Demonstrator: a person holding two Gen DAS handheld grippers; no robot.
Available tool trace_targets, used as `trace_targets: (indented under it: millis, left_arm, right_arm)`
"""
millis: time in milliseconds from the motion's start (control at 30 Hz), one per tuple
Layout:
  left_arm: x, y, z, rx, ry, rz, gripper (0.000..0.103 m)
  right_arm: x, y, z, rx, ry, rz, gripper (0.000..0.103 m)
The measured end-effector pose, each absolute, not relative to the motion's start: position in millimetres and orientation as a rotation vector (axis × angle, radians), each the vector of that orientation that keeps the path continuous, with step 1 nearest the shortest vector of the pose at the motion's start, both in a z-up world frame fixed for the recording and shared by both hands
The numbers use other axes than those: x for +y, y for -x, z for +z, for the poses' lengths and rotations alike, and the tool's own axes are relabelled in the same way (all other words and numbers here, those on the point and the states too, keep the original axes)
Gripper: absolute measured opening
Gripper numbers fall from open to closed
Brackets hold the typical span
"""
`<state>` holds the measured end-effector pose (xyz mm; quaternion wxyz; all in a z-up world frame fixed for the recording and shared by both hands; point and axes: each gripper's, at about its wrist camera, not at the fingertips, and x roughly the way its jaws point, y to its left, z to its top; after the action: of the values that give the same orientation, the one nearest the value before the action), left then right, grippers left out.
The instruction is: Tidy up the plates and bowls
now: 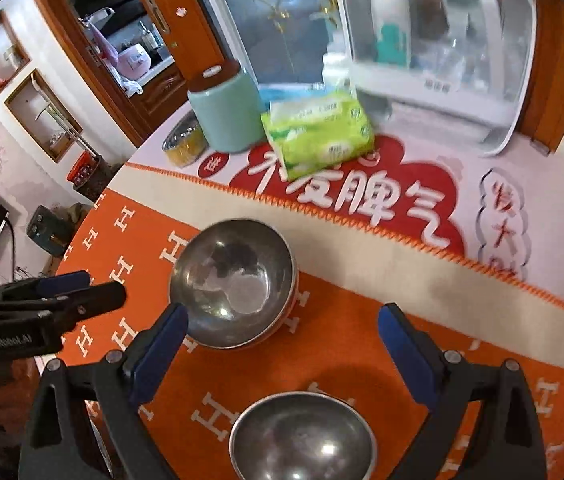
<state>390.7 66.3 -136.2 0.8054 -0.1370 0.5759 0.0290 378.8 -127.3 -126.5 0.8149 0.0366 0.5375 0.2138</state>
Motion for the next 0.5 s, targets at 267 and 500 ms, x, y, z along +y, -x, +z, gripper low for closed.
trace_targets:
  millis: [267,500]
  left_arm:
    - [69.0,-410.1,-183.0,1.261,0.349,0.028,0.08]
    - [65.6,-422.8,-213.5,1.301,0.373,0.0,0.08]
  right_arm:
    - [-129.2,-395.1,-168.0,1.224,-0.22,0.462,0.096]
    - [-131.9,-403.2,-197.0,1.287,-0.299,0.451,0.08]
